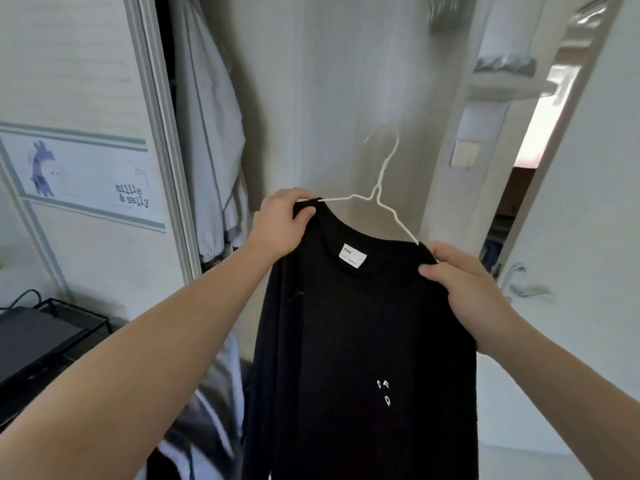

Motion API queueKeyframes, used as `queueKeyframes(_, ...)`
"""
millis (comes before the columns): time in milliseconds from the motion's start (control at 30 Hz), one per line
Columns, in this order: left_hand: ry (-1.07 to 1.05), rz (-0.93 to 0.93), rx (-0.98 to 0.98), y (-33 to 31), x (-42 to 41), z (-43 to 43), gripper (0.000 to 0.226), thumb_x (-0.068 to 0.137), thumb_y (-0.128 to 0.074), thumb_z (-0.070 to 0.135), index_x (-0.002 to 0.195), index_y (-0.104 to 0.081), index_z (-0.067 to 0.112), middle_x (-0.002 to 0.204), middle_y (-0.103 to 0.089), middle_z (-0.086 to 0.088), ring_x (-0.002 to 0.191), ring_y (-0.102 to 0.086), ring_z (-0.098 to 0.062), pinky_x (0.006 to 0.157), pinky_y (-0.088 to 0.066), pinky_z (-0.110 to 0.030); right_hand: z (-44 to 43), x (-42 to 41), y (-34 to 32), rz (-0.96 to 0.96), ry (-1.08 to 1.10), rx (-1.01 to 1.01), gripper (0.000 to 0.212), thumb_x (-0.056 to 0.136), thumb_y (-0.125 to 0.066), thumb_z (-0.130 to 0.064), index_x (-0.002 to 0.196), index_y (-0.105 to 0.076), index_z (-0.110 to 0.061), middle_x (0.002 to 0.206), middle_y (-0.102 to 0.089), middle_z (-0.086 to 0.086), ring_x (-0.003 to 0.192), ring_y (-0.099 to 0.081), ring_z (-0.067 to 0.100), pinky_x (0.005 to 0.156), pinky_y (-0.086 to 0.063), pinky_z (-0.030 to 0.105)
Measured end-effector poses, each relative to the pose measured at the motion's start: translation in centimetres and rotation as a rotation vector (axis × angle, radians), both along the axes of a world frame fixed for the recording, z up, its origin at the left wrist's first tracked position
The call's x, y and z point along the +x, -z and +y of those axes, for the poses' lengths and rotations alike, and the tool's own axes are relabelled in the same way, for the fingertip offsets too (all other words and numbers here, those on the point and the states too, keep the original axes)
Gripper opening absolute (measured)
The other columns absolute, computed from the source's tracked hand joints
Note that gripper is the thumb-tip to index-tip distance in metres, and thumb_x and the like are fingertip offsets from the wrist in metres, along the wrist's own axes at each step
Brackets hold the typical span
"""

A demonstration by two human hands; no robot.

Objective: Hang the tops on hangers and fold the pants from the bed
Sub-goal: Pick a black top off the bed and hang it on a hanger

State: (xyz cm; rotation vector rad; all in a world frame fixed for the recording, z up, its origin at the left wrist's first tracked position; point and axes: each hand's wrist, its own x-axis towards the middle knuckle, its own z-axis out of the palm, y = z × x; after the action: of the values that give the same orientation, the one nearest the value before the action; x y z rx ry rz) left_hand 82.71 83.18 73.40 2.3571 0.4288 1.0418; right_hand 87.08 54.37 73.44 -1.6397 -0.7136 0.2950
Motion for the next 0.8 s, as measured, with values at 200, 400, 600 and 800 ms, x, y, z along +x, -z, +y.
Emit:
queueKeyframes(200,0.277,0.014,-0.208,-6.1,3.9,5.3,0.025,0.099,-0.061,0.031,0.123,-0.061,0.027,0.127,-0.063,0.000,0.113,-0.061,-0.018,0.103,-0.046,-0.036,8.8,3.2,-7.5,-0.074,0.120,0.153,0.022,0.093,-0.049,-0.006,0.086,-0.068,-0.014,0.073,-0.067,0.001,0.068,-0.065,0.014,0.066,-0.050,0.031)
queueKeyframes(400,0.476,-0.047,-0.137,-13.2,4.8,9.7,0.016,0.095,-0.064,0.039,0.109,-0.064,0.031,0.108,-0.067,0.010,0.093,-0.064,-0.003,0.079,-0.047,-0.015,19.2,6.3,-16.1,-0.187,0.140,0.270,0.023,0.091,-0.048,-0.005,0.080,-0.065,-0.015,0.068,-0.067,0.002,0.061,-0.065,0.013,0.054,-0.052,0.024)
queueKeyframes(600,0.546,-0.096,-0.076,-19.2,5.6,12.8,0.027,0.084,-0.075,0.048,0.098,-0.062,0.030,0.090,-0.066,0.013,0.066,-0.058,0.005,0.064,-0.048,-0.017,27.7,9.3,-24.8,-0.294,0.222,0.323,0.015,0.088,-0.048,-0.005,0.078,-0.053,-0.013,0.069,-0.055,0.009,0.067,-0.053,0.021,0.060,-0.042,0.030)
queueKeyframes(800,0.366,-0.014,0.020,-23.7,9.0,14.6,0.065,0.063,-0.070,0.074,0.109,-0.051,0.033,0.096,-0.061,0.015,0.086,-0.062,-0.004,0.077,-0.051,-0.029,33.7,13.2,-33.6,-0.307,0.268,0.361,0.011,0.085,-0.044,-0.005,0.085,-0.053,-0.010,0.066,-0.061,0.011,0.056,-0.059,0.022,0.061,-0.042,0.033)
